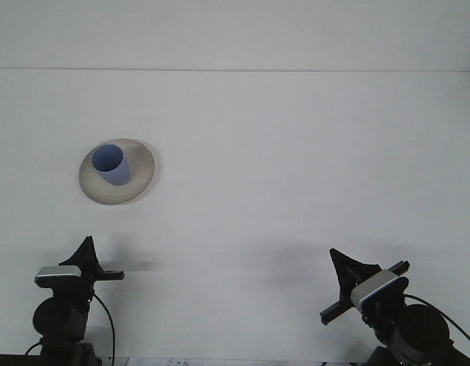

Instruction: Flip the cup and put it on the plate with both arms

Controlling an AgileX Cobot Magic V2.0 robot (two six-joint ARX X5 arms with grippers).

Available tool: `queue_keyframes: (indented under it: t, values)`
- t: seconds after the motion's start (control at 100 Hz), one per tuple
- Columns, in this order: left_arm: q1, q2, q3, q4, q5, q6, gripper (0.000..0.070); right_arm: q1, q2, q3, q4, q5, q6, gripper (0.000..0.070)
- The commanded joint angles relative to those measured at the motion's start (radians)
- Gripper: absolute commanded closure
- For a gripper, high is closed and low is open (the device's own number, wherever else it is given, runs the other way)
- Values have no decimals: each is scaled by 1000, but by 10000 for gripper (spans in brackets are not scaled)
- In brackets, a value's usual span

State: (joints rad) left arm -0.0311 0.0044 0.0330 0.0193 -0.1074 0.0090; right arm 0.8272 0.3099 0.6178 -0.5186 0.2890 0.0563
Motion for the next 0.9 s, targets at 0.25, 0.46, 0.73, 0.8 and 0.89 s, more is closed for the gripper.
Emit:
queue_keyframes:
  t: [0.25,0.46,0.73,0.8,0.89]
  values:
    - [0,-2,-19,12,-5,-5,684,10,4,3,10,0,7,695]
    - [0,-2,-19,12,-4,-5,684,4,4,3,8,12,-64,694]
    - [0,-2,-19,12,-4,-5,684,-452,-86,-107,135,-178,-84,694]
    - [0,-2,-19,12,-4,-5,684,-605,-146,-197,223,-237,-72,694]
    - [0,-2,-19,12,-4,-5,684,-754,-222,-322,309,-298,-35,694]
